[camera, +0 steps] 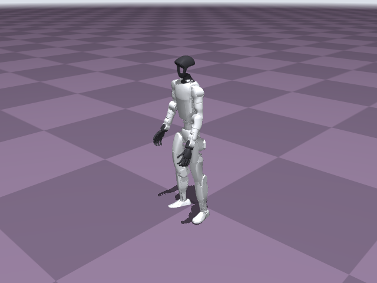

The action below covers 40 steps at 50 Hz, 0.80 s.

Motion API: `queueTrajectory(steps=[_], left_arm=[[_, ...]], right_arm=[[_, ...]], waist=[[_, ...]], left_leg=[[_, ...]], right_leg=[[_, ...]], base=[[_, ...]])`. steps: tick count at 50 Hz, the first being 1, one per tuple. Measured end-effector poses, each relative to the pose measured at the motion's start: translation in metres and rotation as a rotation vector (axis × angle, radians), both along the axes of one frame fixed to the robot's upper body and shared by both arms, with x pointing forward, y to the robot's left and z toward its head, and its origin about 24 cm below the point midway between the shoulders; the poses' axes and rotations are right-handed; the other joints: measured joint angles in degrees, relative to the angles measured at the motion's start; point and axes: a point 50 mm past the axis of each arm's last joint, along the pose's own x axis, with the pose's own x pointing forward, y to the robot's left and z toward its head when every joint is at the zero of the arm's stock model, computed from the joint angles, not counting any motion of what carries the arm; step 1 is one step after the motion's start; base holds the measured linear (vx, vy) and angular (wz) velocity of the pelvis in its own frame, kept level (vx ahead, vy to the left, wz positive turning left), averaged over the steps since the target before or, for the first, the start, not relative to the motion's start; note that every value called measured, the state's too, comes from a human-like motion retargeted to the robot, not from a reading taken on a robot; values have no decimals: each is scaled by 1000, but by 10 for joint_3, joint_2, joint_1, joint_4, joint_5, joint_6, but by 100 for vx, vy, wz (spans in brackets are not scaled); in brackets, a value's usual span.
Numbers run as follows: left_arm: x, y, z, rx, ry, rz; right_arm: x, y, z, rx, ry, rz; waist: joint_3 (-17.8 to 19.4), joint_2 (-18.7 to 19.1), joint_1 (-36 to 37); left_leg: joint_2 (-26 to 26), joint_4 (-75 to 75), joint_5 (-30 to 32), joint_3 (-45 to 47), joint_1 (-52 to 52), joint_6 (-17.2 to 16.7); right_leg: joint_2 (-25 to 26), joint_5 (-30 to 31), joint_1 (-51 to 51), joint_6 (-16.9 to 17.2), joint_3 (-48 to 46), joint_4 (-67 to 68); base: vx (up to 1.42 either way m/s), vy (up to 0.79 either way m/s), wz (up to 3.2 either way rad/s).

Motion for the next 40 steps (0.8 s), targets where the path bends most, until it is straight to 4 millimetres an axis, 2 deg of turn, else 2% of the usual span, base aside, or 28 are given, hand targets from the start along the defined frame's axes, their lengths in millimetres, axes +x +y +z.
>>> queueTrajectory(steps=[8, 15, 21, 27, 35, 40], left_arm=[[-34, 10, -9, 21, 74, -9], [-45, 9, -14, 4, 106, 72], [-37, 2, -13, 13, 77, 53], [-26, -8, -9, 49, 47, -130], [1, -20, 2, 85, -18, -329], [10, -29, 4, 71, -35, -365]], right_arm=[[23, 4, 10, -12, -88, 42], [35, 10, 15, -15, -122, 82], [39, 18, 15, -3, -140, 77], [33, 25, 12, 33, -158, 12], [30, 24, 10, 37, -139, -8], [25, 18, 9, 24, -114, 10]], waist=[[-1, -2, 13], [0, -3, 23], [-1, -4, 29], [-10, -7, 24], [-5, -8, 34], [-5, -5, 26]], left_leg=[[3, 9, -2, -4, -4, 5], [1, 11, -2, -14, -7, 7], [1, 7, 1, -22, -9, 6], [11, 49, -14, -24, -30, -1], [1, 2, 3, -22, -7, 6], [2, 4, 1, -21, -7, 5]], right_leg=[[1, -1, 1, 0, -5, 2], [-3, -3, 6, 0, -16, 1], [-4, -4, 7, 0, -25, 1], [-4, -6, 9, 0, -37, 0], [-2, -4, 6, 0, -25, 0], [-2, -4, 6, 0, -23, 2]], base=[[0, 0, 0], [0, 0, 0], [0, 0, 0], [0, -1, 13], [0, 0, -6], [0, 0, 0]])
